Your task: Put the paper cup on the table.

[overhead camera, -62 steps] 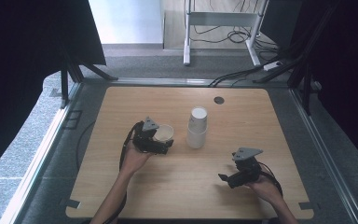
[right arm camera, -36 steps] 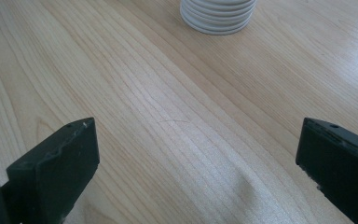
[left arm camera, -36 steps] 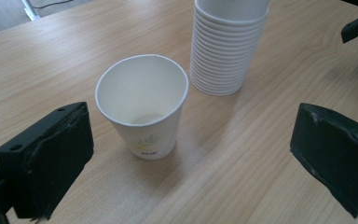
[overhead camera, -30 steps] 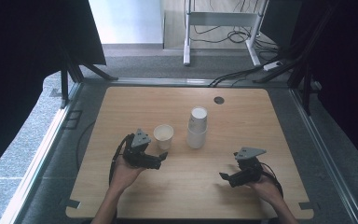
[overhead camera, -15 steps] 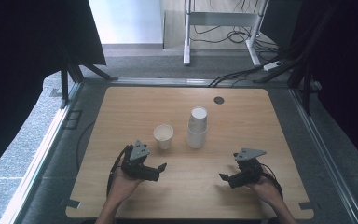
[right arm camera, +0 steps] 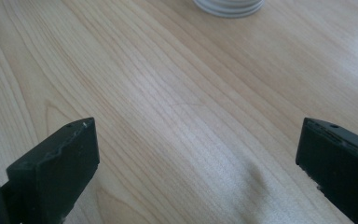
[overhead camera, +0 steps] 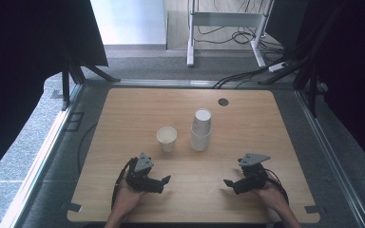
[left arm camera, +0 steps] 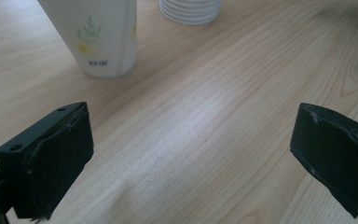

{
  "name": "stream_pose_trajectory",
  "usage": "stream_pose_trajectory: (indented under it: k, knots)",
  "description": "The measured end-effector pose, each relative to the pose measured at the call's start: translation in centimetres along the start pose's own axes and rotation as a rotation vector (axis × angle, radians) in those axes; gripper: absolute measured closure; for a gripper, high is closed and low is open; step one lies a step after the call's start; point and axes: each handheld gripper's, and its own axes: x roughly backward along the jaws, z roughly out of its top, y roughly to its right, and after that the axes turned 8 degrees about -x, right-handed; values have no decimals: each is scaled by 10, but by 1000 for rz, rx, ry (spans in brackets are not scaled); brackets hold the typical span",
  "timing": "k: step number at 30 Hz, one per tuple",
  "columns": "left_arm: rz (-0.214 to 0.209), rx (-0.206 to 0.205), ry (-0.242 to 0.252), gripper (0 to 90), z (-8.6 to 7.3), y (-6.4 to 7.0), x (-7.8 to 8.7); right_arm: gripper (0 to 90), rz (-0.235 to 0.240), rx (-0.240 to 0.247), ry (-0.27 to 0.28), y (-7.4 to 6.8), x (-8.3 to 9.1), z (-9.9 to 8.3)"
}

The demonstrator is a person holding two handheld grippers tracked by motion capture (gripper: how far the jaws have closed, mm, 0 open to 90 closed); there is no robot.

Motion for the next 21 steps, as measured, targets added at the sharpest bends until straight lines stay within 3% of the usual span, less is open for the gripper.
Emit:
stream_pose_trajectory:
  k: [15, 19, 21]
  knots:
    - [-18, -23, -139, 0, -14, 14, -22, 0, 30, 2, -59, -3, -20, -11]
    - [-5, -38, -184, 0, -14, 16, -27, 0, 26, 11, -43, -4, -22, -12]
    - [-1, -39, -184, 0, -14, 16, -27, 0, 26, 10, -32, -3, -22, -13]
